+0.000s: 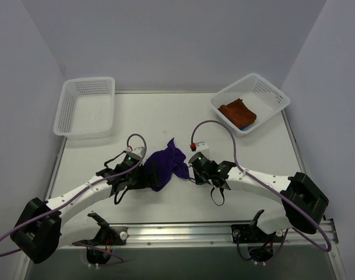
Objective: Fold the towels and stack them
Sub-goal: Flatten out the crumpled towel
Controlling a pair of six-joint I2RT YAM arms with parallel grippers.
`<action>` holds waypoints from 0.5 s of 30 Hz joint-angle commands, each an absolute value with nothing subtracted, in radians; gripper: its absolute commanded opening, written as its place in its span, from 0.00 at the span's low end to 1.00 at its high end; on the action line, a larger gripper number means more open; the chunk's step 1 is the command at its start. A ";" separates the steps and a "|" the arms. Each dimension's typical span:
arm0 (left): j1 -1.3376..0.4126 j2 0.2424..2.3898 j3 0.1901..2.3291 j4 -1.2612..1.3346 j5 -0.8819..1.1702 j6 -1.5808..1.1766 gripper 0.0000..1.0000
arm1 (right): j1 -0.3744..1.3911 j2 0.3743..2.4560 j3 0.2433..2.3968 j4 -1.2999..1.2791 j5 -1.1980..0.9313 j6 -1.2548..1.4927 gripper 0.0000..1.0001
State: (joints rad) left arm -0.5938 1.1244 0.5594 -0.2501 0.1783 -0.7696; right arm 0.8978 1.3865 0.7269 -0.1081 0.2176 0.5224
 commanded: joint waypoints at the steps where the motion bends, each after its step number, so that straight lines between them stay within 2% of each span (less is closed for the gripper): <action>1: -0.633 1.138 0.574 -0.291 0.140 -0.761 0.85 | 0.904 1.396 0.752 -0.110 0.281 0.517 0.00; 4: -0.687 1.181 0.604 -0.295 0.115 -0.735 0.78 | 0.905 1.402 0.755 -0.117 0.284 0.517 0.00; 9: -0.767 1.288 0.679 -0.345 0.042 -0.709 0.75 | 0.904 1.404 0.749 -0.118 0.287 0.523 0.00; 15: -0.787 1.371 0.726 -0.379 -0.018 -0.710 0.62 | 0.904 1.399 0.733 -0.118 0.285 0.532 0.00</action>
